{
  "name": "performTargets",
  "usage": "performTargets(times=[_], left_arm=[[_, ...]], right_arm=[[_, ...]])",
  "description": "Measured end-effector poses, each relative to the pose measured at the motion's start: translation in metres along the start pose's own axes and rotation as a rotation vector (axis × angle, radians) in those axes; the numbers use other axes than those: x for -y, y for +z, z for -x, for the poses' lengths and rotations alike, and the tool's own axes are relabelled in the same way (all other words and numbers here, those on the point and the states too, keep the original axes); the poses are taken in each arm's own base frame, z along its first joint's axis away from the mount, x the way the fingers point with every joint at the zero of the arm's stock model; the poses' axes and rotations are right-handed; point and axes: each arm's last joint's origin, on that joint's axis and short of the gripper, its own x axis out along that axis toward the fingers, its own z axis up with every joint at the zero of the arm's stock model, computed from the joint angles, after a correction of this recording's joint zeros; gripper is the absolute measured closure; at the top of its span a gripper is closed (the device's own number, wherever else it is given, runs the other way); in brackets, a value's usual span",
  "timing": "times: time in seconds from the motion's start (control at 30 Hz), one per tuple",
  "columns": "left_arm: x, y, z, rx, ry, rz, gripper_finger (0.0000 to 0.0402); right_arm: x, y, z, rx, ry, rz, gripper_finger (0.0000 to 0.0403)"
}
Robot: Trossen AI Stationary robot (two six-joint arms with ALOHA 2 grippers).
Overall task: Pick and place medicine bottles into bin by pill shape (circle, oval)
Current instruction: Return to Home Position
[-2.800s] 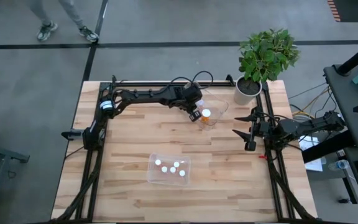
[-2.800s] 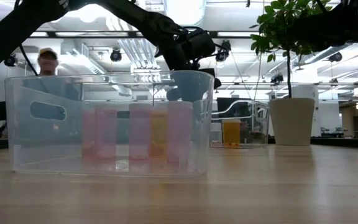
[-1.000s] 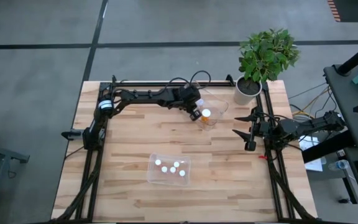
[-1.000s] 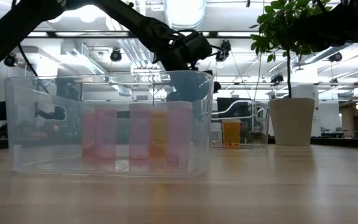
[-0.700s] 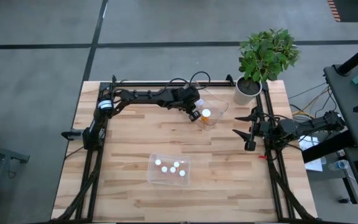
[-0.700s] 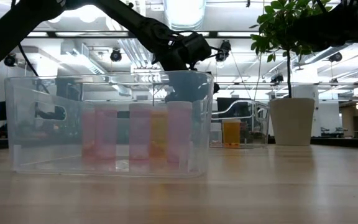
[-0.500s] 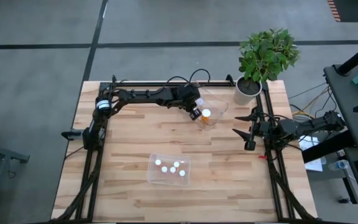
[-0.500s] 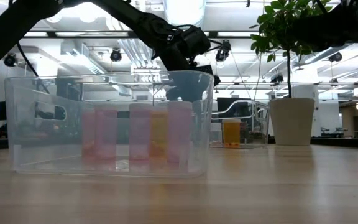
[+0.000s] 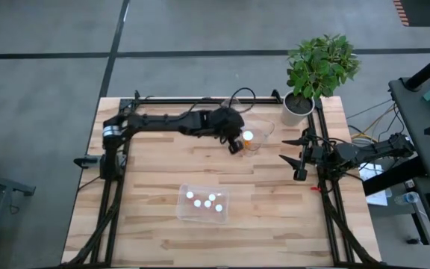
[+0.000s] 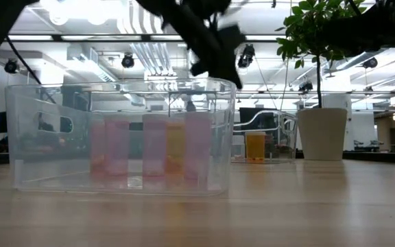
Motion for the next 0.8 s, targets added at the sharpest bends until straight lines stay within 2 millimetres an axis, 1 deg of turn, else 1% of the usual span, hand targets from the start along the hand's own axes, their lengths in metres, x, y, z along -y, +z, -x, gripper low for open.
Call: performTargets(times=[0.07, 0.2, 0.3, 0.43, 0.5, 0.6, 0.67, 0.8], left_arm=[[0.018, 0.002, 0.016, 0.032, -0.038, -0.067, 0.0396], [0.049, -0.006, 0.046, 0.055, -0.109, -0.182, 0.0396], [0.069, -0.021, 0.07, 0.075, -0.164, -0.261, 0.0396], [0.086, -0.052, 0.108, 0.12, -0.241, -0.35, 0.0396], [0.087, -0.07, 0.129, 0.165, -0.279, -0.363, 0.0396], [0.08, -0.095, 0.161, 0.27, -0.298, -0.355, 0.0396], [0.07, -0.112, 0.179, 0.357, -0.298, -0.331, 0.0396], [0.045, -0.148, 0.202, 0.501, -0.319, -0.275, 0.0396]], right_arm=[[0.0, 0.0, 0.0, 0.001, 0.0, 0.0, 0.017], [0.0, 0.0, 0.0, 0.002, 0.001, 0.003, 0.017], [0.0, 0.0, 0.0, 0.001, 0.002, 0.006, 0.017], [0.0, 0.0, 0.0, 0.001, 0.007, 0.012, 0.0175], [0.0, 0.0, 0.001, 0.003, 0.01, 0.012, 0.0179], [0.001, 0.001, 0.002, 0.02, 0.019, 0.014, 0.0186], [0.002, 0.003, 0.003, 0.037, 0.02, 0.014, 0.0192], [0.004, 0.004, 0.007, 0.052, 0.018, 0.018, 0.0208]])
